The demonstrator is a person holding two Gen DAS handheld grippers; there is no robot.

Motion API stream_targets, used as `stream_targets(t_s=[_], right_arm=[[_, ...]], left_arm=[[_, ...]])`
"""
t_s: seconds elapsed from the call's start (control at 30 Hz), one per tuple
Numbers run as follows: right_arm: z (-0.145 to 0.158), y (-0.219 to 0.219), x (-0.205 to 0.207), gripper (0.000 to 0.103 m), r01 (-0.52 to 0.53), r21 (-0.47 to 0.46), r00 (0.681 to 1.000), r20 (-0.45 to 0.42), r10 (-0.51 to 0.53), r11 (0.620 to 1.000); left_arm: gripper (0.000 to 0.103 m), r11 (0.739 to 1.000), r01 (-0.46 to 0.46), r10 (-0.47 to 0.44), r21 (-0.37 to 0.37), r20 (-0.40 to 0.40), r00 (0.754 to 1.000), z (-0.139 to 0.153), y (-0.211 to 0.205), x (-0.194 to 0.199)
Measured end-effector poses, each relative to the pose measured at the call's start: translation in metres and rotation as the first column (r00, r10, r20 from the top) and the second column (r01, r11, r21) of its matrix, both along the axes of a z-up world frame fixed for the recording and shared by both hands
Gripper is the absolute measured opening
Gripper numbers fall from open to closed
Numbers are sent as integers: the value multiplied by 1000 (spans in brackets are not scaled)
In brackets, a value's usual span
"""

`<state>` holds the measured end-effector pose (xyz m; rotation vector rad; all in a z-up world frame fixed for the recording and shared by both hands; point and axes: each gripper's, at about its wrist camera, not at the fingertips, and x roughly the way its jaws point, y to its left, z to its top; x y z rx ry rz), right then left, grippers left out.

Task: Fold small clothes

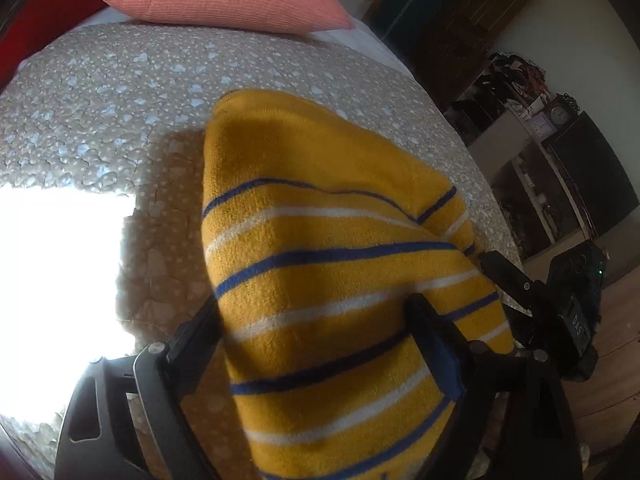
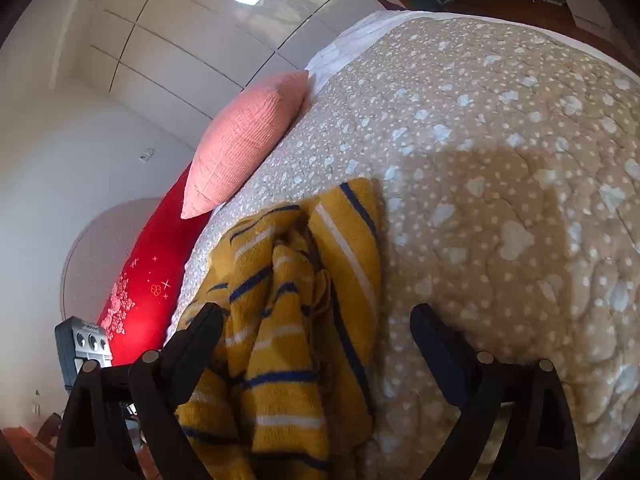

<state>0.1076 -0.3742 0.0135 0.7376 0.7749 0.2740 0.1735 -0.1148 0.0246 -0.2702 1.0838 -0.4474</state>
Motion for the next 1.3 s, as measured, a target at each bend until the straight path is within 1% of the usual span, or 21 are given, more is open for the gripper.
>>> stream_targets(t_s=[0.07, 0.1, 0.13, 0.2, 0.23, 0.3, 0.37, 0.4, 0.43, 0.5, 0.53, 0.57, 0.63, 0.7, 0.8, 0.87, 0.93, 1.0, 1.1, 1.2, 1.3], right_arm=[[3, 15, 5, 96, -40, -50, 999, 11, 40, 998], [2, 23, 9, 71, -110, -3, 994, 17, 110, 994], [0, 27, 10, 62, -136, 41, 991, 3, 136, 990], [2, 30, 6, 60, -138, 67, 990, 28, 136, 988], [6, 33, 4, 55, -154, 77, 988, 42, 152, 985], [16, 40, 0, 51, -202, 110, 978, 84, 193, 973], [24, 53, -5, 51, -258, 113, 962, 119, 244, 960], [25, 61, -6, 51, -275, 93, 958, 114, 264, 957], [25, 69, -6, 52, -279, 56, 958, 89, 273, 959], [16, 73, -4, 55, -236, -25, 971, 27, 237, 971], [11, 68, -5, 56, -205, -42, 978, 12, 206, 978], [7, 62, -6, 56, -186, -28, 982, 2, 186, 982], [12, 50, -15, 56, -152, 1, 988, 13, 152, 988], [32, 44, -36, 56, -123, -37, 988, 87, 126, 992], [61, 50, -67, 56, -149, -27, 969, 198, 152, 988], [71, 67, -76, 56, -202, -21, 951, 234, 201, 979], [72, 89, -75, 56, -241, -82, 944, 210, 253, 967], [63, 98, -69, 56, -181, -153, 964, 165, 206, 971], [32, 86, -55, 57, -199, -27, 976, 86, 200, 980], [10, 85, -43, 57, -279, 78, 960, 65, 274, 957], [7, 88, -37, 61, -289, 90, 956, 86, 281, 953]], left_arm=[[75, 1000, -23, 23, -2, -8, 1000, -1, -2, -2], [61, 999, -34, 34, 4, 1, 999, 3, -1, -6], [48, 999, -35, 35, 6, 9, 999, 9, 0, -9], [38, 1000, -20, 20, -1, 28, 999, 28, 6, -18], [37, 1000, -9, 10, -4, 48, 999, 39, 9, -24], [37, 1000, 11, -12, 14, 108, 994, 61, 13, -39], [38, 997, 2, -15, 77, 167, 986, 76, 18, -52], [43, 992, -17, -6, 123, 177, 984, 77, 20, -55], [50, 980, -51, 18, 190, 173, 985, 73, 20, -56], [53, 946, -114, 76, 302, 134, 988, 57, 25, -54], [52, 936, -134, 102, 324, 113, 988, 50, 31, -56], [52, 933, -150, 121, 328, 107, 987, 46, 38, -64], [53, 941, -167, 135, 293, 126, 983, 49, 50, -84], [55, 941, -196, 157, 274, 159, 975, 55, 61, -107], [66, 936, -243, 195, 256, 198, 961, 61, 71, -143], [67, 935, -251, 206, 250, 195, 959, 61, 73, -165], [67, 936, -247, 205, 251, 182, 962, 61, 71, -182], [67, 938, -237, 197, 252, 175, 965, 62, 69, -195], [68, 937, -221, 177, 271, 178, 968, 62, 64, -206], [68, 930, -215, 168, 298, 176, 970, 56, 56, -214], [68, 932, -204, 169, 299, 140, 976, 47, 51, -218]])
